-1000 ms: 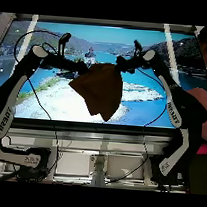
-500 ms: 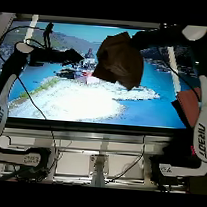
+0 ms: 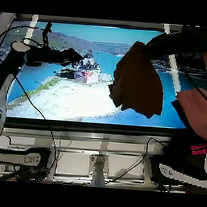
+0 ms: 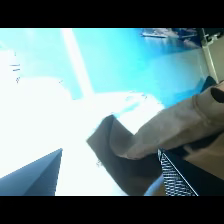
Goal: Fold the clothes and pants, and hang the long-sleeved shirts on hangers.
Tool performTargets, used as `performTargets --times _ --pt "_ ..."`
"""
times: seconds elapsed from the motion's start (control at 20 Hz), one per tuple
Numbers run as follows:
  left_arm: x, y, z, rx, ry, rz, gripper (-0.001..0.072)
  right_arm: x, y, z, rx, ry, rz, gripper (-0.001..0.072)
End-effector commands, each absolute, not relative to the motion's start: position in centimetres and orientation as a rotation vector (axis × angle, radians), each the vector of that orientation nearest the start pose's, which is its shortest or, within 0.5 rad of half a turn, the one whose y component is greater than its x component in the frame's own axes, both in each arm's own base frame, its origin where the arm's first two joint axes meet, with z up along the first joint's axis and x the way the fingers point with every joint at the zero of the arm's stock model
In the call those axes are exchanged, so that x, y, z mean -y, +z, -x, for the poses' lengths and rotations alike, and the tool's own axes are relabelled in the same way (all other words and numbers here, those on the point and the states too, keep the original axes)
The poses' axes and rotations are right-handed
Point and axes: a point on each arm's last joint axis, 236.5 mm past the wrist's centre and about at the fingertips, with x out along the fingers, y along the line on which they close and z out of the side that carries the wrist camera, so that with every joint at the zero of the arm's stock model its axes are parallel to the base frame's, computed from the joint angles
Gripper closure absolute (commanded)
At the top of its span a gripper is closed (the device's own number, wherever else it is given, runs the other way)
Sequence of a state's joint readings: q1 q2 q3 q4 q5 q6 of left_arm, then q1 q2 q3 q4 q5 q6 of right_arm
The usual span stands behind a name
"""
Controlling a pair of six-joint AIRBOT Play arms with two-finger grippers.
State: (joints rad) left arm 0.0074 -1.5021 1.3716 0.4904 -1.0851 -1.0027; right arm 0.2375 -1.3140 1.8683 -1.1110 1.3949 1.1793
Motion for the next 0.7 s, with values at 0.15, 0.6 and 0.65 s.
performTargets --times 0.15,0.6,0.65 --pt "13.1 15.9 -47.2 -0.731 -0.702 0.522 0.0007 -30.7 29.9 -36.1 -0.499 1.021 0.202 0.0697" --pt "3.0 24.6 -44.7 -0.498 -0.504 0.466 0.0007 -30.5 22.0 -33.6 -0.698 1.04 0.459 0.0698" --pt "3.1 24.6 -44.4 -0.507 -0.513 0.465 0.0006 -28.9 19.1 -34.7 -0.776 0.993 0.442 0.0698"
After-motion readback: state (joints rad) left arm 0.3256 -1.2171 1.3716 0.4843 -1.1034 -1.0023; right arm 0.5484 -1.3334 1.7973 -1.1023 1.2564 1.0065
